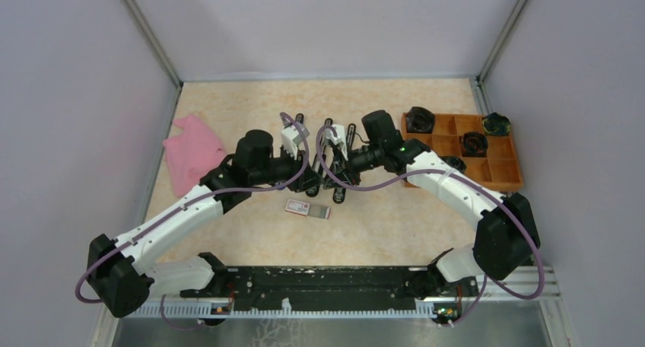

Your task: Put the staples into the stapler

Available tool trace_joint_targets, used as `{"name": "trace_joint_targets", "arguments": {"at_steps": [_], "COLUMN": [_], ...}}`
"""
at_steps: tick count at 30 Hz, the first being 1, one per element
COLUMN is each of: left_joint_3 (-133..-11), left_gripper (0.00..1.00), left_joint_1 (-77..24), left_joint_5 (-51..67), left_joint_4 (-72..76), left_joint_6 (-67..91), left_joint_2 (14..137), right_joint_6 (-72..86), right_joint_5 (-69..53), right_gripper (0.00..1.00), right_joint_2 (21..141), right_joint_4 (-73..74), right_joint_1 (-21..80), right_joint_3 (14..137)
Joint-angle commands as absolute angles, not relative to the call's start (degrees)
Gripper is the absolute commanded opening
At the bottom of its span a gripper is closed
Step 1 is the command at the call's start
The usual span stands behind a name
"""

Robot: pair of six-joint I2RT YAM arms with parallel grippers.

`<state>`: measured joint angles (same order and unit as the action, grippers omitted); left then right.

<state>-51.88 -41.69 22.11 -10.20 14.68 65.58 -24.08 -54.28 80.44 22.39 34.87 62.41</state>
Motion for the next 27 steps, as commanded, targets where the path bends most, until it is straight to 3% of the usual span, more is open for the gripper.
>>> {"name": "trace_joint_targets", "arguments": {"at_steps": [1,6,18,27], "left_joint_3": [-53.6,-53.4,-53.2,-50.5], "left_gripper": [0.36,0.34,0.18,0.18], "left_joint_1": [-41.6,-41.6,-41.6,-41.6], "left_joint_5": [22.9,23.6,23.4,16.6], "left_joint_4": [-11.5,-11.3,-11.5,-10.5], "left_joint_6": [13.3,13.4,13.0,14.1], "left_joint_2": [66.4,66.7,66.4,64.2], "right_joint_6": [-25.3,-25.2,-25.0,-21.1], "right_joint_5": [-56.6,-57.0,-56.1,-49.3], "right_gripper": [0.16,0.16,0.17,0.51], "right_joint_2": [80.8,80.8,80.3,77.8], "right_joint_4": [20.5,20.3,20.1,17.1], "right_joint_1": [35.3,35.4,35.3,35.2], "right_joint_3": [65.7,65.7,65.3,63.0]}}
